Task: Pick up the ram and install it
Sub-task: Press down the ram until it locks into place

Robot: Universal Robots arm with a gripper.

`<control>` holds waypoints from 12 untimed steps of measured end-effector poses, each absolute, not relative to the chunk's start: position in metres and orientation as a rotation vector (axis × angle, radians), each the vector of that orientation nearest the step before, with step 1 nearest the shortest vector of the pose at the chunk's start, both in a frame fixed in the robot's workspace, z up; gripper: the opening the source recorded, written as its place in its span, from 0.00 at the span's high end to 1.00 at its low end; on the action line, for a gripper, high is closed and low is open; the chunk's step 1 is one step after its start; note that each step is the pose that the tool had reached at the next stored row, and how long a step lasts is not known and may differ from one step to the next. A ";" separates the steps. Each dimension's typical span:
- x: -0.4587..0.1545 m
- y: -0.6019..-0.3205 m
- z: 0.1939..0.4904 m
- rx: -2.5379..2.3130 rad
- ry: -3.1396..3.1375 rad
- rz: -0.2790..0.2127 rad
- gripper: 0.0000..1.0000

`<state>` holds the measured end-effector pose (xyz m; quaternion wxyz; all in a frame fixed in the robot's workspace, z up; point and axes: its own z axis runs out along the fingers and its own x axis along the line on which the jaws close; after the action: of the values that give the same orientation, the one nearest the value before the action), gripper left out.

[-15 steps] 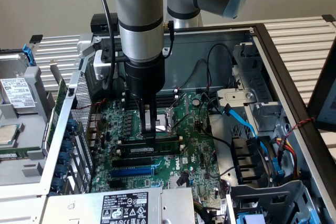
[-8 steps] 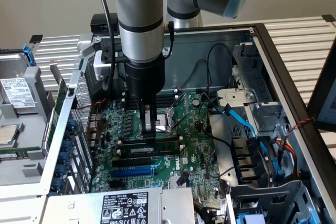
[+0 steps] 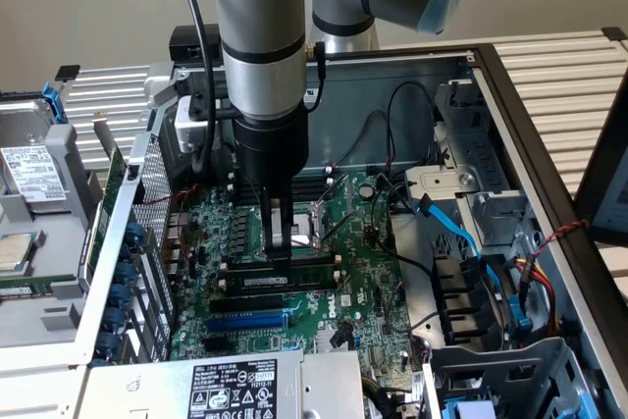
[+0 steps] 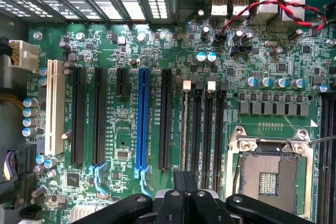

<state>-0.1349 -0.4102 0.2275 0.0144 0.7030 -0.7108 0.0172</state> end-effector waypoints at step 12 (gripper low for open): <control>-0.136 -0.412 0.228 2.196 -2.221 0.037 0.90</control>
<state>-0.1363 -0.4125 0.2277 0.0092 0.7031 -0.7110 0.0119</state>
